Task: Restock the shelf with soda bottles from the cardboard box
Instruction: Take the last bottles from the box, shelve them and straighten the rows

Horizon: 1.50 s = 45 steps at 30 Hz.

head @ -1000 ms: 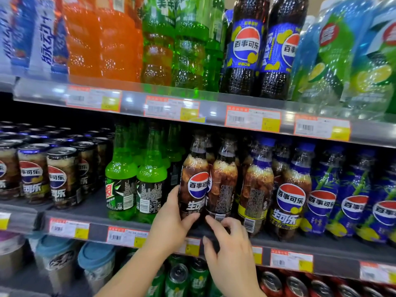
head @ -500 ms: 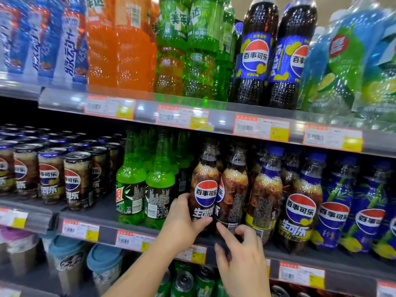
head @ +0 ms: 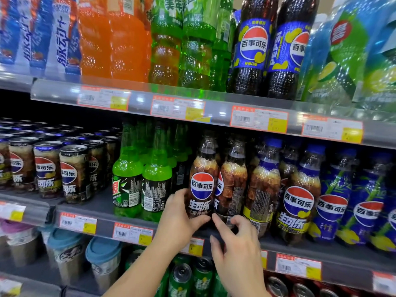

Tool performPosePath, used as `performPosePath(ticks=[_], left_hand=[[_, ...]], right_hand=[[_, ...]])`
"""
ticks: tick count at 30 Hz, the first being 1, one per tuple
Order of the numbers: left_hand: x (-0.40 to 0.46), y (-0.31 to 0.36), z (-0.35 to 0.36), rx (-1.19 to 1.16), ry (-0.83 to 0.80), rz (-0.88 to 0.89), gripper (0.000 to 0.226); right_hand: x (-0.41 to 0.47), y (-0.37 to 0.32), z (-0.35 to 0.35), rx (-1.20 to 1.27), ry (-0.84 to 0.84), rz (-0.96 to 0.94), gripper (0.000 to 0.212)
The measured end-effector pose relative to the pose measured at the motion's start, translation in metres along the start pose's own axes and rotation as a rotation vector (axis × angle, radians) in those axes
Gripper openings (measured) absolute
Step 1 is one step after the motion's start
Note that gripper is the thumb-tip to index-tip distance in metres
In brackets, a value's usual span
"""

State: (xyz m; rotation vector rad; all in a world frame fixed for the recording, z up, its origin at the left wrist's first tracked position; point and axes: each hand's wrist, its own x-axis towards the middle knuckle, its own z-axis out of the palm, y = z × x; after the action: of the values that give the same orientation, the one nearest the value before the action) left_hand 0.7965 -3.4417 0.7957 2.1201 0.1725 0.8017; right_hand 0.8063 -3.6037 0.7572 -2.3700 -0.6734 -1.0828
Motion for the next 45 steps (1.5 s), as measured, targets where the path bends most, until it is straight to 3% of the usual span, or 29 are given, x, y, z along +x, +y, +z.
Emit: performPosePath(ticks=[4, 7, 10, 12, 13, 15, 19, 23, 27, 30, 32, 36, 45], left_hand=[[-0.004, -0.005, 0.001, 0.000, -0.039, 0.085, 0.072], [-0.007, -0.009, 0.000, -0.037, -0.104, 0.052, 0.085], [-0.017, -0.002, 0.000, 0.012, 0.060, 0.057, 0.087], [-0.032, 0.012, 0.002, 0.067, 0.231, 0.197, 0.070], [-0.038, 0.021, 0.005, 0.068, 0.238, 0.254, 0.062], [-0.048, 0.033, 0.018, 0.065, 0.139, 0.316, 0.059], [-0.061, 0.039, 0.052, 0.165, -0.036, 0.245, 0.061], [-0.074, 0.034, 0.075, 0.229, 0.016, 0.342, 0.049], [-0.073, 0.034, 0.076, 0.138, 0.108, 0.469, 0.044], [-0.060, 0.034, 0.069, 0.060, 0.189, 0.361, 0.046], [-0.053, 0.034, 0.070, 0.088, 0.146, 0.285, 0.058], [-0.051, 0.036, 0.078, 0.233, 0.132, 0.296, 0.078], [-0.051, 0.045, 0.094, 0.212, 0.289, 0.254, 0.076]], right_hand=[[-0.003, 0.007, -0.003, -0.024, 0.025, -0.015, 0.060], [-0.007, 0.008, -0.005, -0.047, 0.034, -0.013, 0.061], [-0.010, 0.011, -0.005, -0.024, 0.038, 0.016, 0.059], [-0.011, 0.015, -0.007, 0.057, 0.092, 0.044, 0.053], [-0.011, 0.017, -0.008, 0.094, 0.130, 0.055, 0.052], [-0.010, 0.022, -0.012, 0.116, 0.172, 0.067, 0.053], [-0.011, 0.034, -0.019, 0.057, 0.174, 0.118, 0.061], [-0.016, 0.049, -0.022, -0.012, 0.144, 0.110, 0.075], [-0.019, 0.055, -0.024, 0.028, 0.133, 0.122, 0.083], [-0.020, 0.056, -0.028, 0.072, 0.120, 0.108, 0.084], [-0.020, 0.057, -0.030, 0.063, 0.077, 0.089, 0.084], [-0.019, 0.063, -0.033, 0.060, 0.000, 0.081, 0.081], [-0.022, 0.078, -0.042, -0.029, -0.057, 0.041, 0.077]])
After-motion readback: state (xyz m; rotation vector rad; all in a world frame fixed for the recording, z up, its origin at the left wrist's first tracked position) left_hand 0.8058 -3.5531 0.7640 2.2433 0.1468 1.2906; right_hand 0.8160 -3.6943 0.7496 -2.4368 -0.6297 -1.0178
